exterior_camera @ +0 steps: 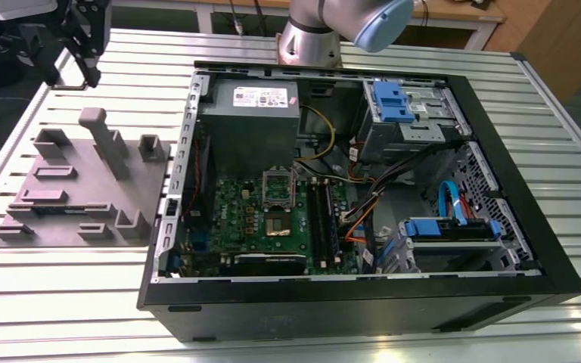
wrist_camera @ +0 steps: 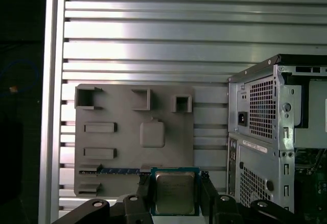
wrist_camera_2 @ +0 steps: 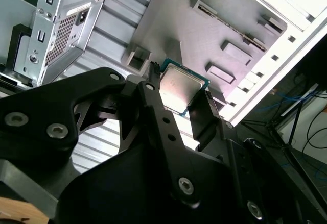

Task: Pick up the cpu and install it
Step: 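Pick up the cpu and move it towards the insertion slot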

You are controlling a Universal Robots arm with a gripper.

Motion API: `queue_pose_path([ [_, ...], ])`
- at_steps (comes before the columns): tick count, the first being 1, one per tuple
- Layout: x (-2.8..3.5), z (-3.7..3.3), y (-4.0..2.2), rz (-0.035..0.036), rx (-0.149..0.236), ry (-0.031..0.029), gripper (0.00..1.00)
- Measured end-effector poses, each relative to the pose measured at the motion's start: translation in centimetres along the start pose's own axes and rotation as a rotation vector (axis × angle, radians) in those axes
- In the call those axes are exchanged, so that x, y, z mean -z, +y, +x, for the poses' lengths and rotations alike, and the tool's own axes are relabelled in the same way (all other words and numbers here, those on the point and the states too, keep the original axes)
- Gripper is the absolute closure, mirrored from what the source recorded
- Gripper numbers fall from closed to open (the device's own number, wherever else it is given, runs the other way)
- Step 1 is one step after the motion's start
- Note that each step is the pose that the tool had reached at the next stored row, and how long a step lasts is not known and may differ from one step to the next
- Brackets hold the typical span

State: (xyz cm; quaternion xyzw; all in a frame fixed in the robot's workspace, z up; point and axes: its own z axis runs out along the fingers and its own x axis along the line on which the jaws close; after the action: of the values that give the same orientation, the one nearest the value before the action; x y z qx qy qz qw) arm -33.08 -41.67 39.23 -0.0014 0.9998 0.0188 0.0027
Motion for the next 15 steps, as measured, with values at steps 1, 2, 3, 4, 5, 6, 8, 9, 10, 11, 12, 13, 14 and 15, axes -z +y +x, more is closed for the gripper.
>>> queue_pose_path([
  [1, 0.00, -0.07, 0.00, 0.0001, 0.000, 0.0001, 0.53],
  [2, 0.00, -0.13, 0.00, 0.0000, 0.000, 0.0001, 0.53],
  [3, 0.00, -0.20, 0.00, 0.0000, 0.000, 0.0000, 0.53],
  [4, 0.00, -0.26, 0.00, 0.0001, 0.000, 0.0000, 0.53],
  [5, 0.00, -0.32, 0.00, 0.0000, 0.000, 0.0000, 0.53],
  [6, 0.00, -0.39, 0.00, 0.0000, 0.000, 0.0000, 0.53],
  [8, 0.00, -0.53, 0.00, 0.0000, 0.000, 0.0000, 0.53],
  [9, 0.00, -0.59, 0.00, 0.0000, 0.000, 0.0001, 0.53],
  [10, 0.00, -0.66, 0.00, 0.0001, 0.000, 0.0001, 0.53],
  [11, 0.00, -0.73, 0.00, 0.0000, 0.000, 0.0000, 0.53],
  [12, 0.00, -0.80, 0.00, 0.0000, 0.000, 0.0000, 0.53],
  [13, -0.01, -0.87, 0.00, 0.0000, 0.000, 0.0000, 0.53],
  [14, 0.00, -0.94, 0.00, 0.0001, 0.000, 0.0000, 0.53],
  [15, 0.00, -1.00, 0.00, 0.0000, 0.000, 0.0001, 0.53],
])
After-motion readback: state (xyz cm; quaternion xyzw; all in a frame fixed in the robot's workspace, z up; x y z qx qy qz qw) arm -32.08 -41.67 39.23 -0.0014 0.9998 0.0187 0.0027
